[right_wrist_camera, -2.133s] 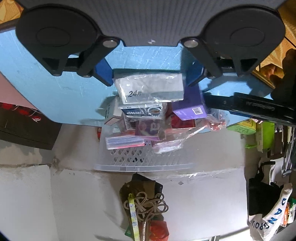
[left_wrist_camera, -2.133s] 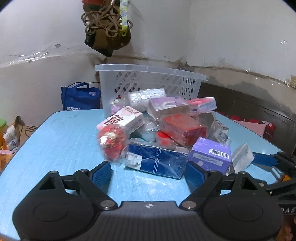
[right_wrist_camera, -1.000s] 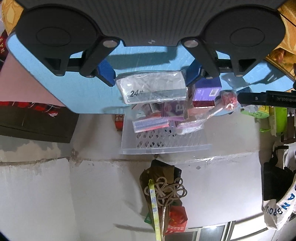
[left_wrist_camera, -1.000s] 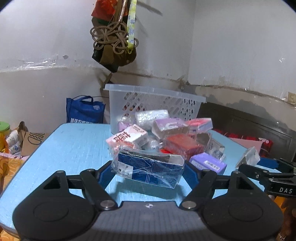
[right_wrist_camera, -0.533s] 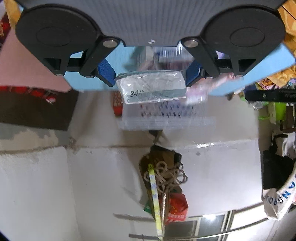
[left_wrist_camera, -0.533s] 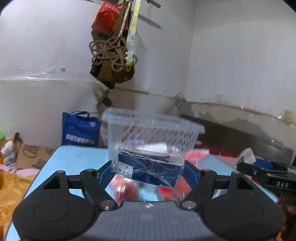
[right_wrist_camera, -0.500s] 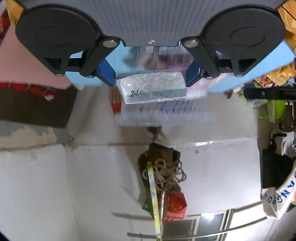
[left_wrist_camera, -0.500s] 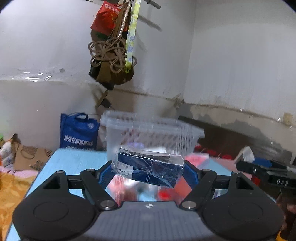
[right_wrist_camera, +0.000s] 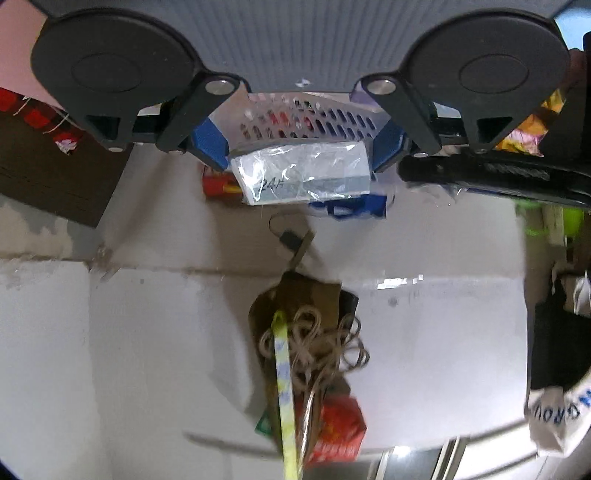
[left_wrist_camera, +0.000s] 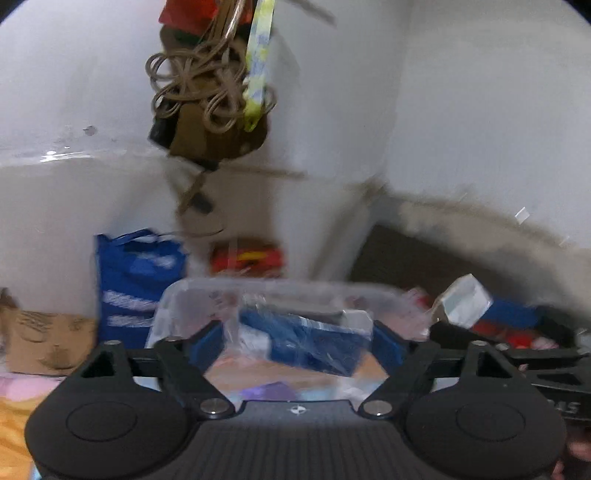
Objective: Organize objects
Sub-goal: 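Grasp the blue-and-white box with the left gripper while the right grasps the white printed bag, drop both in basket, then grasp the plastic-wrapped roll with the left gripper while the right grasps the pink tissue pack, drop both in basket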
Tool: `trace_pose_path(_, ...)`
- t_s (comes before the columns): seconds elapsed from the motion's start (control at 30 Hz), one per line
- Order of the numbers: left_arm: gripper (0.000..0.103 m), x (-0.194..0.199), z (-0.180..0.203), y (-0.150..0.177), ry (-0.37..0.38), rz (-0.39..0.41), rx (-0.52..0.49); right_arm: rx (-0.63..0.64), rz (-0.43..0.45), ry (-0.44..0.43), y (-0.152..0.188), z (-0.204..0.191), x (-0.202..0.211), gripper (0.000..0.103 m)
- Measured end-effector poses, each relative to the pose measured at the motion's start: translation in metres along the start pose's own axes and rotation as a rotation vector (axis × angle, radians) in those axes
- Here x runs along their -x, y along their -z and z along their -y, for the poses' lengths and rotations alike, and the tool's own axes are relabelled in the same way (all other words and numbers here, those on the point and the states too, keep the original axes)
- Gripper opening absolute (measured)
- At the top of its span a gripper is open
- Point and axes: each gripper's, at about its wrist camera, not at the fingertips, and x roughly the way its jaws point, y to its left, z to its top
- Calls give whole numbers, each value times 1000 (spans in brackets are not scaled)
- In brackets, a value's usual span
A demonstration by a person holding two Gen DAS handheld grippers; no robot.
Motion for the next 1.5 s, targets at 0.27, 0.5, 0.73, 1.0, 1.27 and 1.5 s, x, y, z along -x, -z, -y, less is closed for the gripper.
trace_pose_path(0.27, 103, 50, -14, 40, 43, 43, 62, -55, 21, -26, 34, 4, 52, 103)
trace_pose_path(0.5, 103, 80, -13, 88, 89, -44, 82, -100, -69, 0, 90, 6, 86, 103)
trace_pose_path(0.73, 103, 66, -8, 95, 96, -89, 101, -71, -78, 3, 94, -3, 89, 103)
trace_pose_path(1.0, 103, 33, 14, 83, 49, -148, 46, -74, -90, -25, 91, -6, 80, 103)
trace_pose_path(1.27, 100, 16, 13, 85, 21, -183, 51, 5, -177, -53, 83, -20, 46, 102)
trace_pose_path(1.5, 100, 16, 14, 86, 22, -180, 46, -19, -206, -101, 81, -17, 43, 91)
